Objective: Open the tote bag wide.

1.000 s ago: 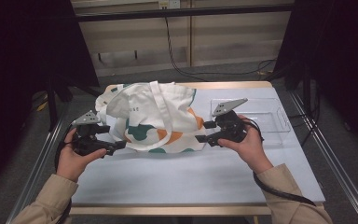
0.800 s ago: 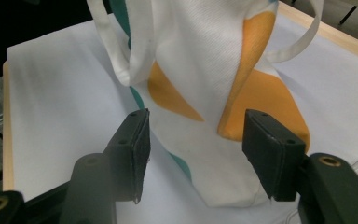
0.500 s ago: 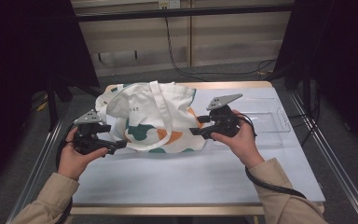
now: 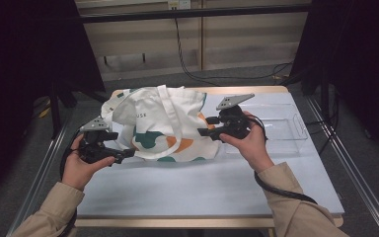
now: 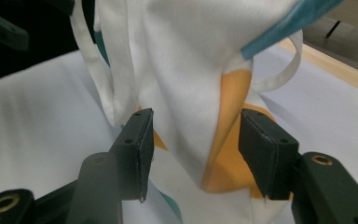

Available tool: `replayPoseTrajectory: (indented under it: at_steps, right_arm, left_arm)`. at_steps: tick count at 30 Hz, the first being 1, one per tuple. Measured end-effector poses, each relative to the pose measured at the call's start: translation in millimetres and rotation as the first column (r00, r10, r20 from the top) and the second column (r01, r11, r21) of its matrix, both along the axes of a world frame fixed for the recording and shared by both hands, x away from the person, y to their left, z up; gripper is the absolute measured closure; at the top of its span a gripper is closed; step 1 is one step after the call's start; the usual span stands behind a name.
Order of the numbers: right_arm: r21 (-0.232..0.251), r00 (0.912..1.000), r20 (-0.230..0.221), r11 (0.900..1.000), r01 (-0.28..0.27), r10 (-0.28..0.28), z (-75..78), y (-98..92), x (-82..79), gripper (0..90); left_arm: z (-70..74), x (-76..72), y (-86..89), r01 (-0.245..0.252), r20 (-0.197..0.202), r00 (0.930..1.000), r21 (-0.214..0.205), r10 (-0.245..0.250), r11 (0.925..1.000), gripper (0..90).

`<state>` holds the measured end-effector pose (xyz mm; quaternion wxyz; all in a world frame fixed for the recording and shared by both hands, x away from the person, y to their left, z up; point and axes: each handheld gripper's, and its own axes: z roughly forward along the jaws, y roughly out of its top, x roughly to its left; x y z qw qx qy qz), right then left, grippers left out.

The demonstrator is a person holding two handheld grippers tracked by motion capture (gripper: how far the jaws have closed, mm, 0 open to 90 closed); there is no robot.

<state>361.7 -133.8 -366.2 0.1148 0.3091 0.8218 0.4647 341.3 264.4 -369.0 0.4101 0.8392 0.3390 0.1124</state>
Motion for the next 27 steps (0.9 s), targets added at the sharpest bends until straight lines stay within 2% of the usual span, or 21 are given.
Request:
replayPoseTrajectory:
  at_steps: [1,4,5,6,7,8,9,10,15,20,27]
  right_arm:
    - [0.015,0.9999,-0.011,0.9999,-0.001,0.001,0.8,-0.1,1.0,44.6]
    - [-0.014,0.9999,-0.014,0.9999,-0.001,0.001,0.5,3.6,2.8,52.4]
    - [-0.014,0.9999,-0.014,0.9999,-0.001,0.001,0.5,3.6,2.8,52.4]
    - [-0.022,0.9999,-0.013,0.9998,-0.003,0.002,-0.5,4.3,2.9,57.8]
    - [-0.032,0.9996,-0.027,0.9995,-0.006,0.005,-2.8,4.6,2.5,71.3]
    - [-0.032,0.9996,-0.027,0.9995,-0.006,0.005,-2.8,4.6,2.5,71.3]
    - [-0.030,0.9991,-0.032,0.9991,-0.029,0.028,-4.8,4.9,1.3,77.3]
    - [-0.037,0.9985,-0.032,0.9983,-0.045,0.044,-5.7,4.7,0.4,78.7]
    - [-0.058,0.9965,-0.043,0.9956,-0.074,0.071,-14.0,2.6,-3.2,80.5]
    - [-0.062,0.9957,-0.053,0.9949,-0.080,0.076,-21.5,0.3,-4.6,81.3]
    - [-0.078,0.9942,-0.071,0.9932,-0.086,0.080,-33.8,-3.6,-7.4,82.8]
  left_arm:
    - [0.1,0.1,0.1,-0.001,-0.001,1.0000,0.000,0.001,1.0000,6.5]
    - [0.4,0.8,-0.1,0.000,0.003,1.0000,-0.001,0.000,1.0000,6.5]
    - [0.5,1.1,-0.2,0.004,0.003,1.0000,-0.003,-0.004,1.0000,6.5]
    - [0.9,1.2,-0.6,0.005,0.003,1.0000,-0.003,-0.005,1.0000,6.5]
    - [1.6,1.0,-0.9,0.003,-0.003,1.0000,-0.001,-0.003,1.0000,7.3]
    - [2.1,1.0,-0.9,0.002,-0.006,1.0000,0.000,-0.002,1.0000,7.3]
    - [3.3,0.9,-0.8,0.004,-0.009,1.0000,0.002,-0.004,1.0000,7.8]
    - [6.0,0.9,0.3,-0.001,-0.007,1.0000,-0.003,0.001,1.0000,8.0]
    - [11.7,0.8,2.3,-0.013,0.003,0.9999,-0.012,0.013,0.9998,8.7]
    - [17.9,1.3,0.5,-0.009,0.020,0.9998,-0.022,0.009,0.9997,10.0]
    - [22.1,1.5,-3.4,-0.008,0.027,0.9996,-0.008,0.008,0.9999,11.6]
